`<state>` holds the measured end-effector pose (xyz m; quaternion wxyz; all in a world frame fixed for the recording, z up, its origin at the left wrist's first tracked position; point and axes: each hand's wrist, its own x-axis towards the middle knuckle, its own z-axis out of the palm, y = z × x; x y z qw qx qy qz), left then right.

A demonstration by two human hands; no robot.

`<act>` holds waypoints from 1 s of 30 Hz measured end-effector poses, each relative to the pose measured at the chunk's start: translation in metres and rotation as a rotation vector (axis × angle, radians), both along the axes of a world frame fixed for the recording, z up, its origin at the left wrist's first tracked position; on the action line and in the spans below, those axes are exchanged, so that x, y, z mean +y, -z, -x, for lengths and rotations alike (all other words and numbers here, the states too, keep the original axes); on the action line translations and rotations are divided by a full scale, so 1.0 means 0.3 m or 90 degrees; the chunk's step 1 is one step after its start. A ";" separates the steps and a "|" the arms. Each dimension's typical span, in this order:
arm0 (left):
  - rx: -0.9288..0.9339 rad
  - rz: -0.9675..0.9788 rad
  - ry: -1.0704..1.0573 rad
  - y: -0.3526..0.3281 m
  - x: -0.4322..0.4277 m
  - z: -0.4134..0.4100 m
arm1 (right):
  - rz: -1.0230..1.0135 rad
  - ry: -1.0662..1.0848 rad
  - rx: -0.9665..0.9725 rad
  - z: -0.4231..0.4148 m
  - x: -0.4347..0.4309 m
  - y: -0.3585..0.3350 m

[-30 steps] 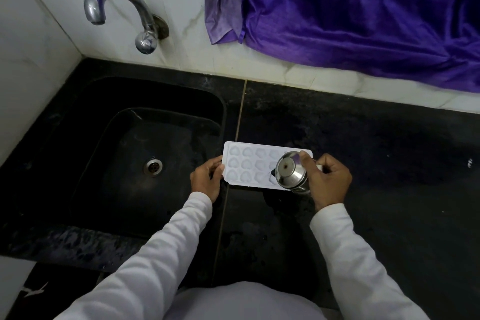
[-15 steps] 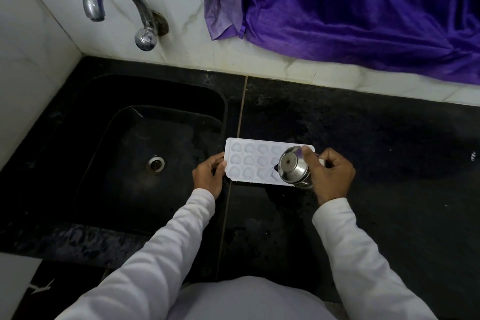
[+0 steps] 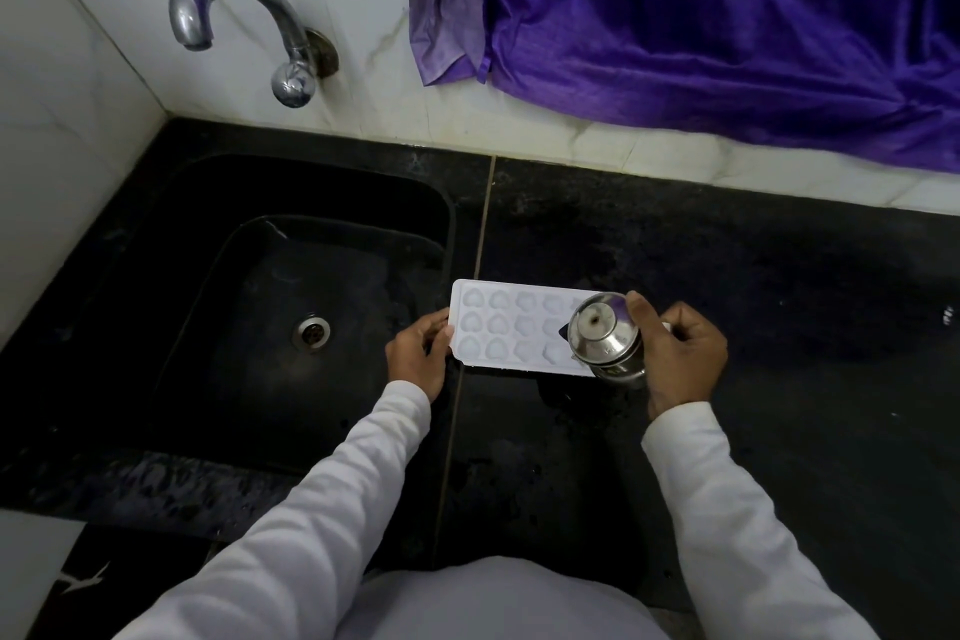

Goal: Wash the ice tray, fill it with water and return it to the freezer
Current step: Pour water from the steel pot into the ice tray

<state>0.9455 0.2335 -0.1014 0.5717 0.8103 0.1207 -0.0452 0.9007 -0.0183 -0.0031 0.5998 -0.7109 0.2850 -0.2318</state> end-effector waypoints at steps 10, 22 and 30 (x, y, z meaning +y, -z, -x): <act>-0.003 -0.008 0.002 -0.002 0.000 -0.001 | 0.083 -0.003 -0.006 0.036 -0.035 0.018; -0.004 -0.003 0.003 0.003 0.000 -0.002 | 0.116 -0.011 -0.010 0.046 -0.041 0.015; 0.007 0.008 0.004 0.006 0.000 -0.006 | 0.113 -0.012 -0.003 0.047 -0.038 0.009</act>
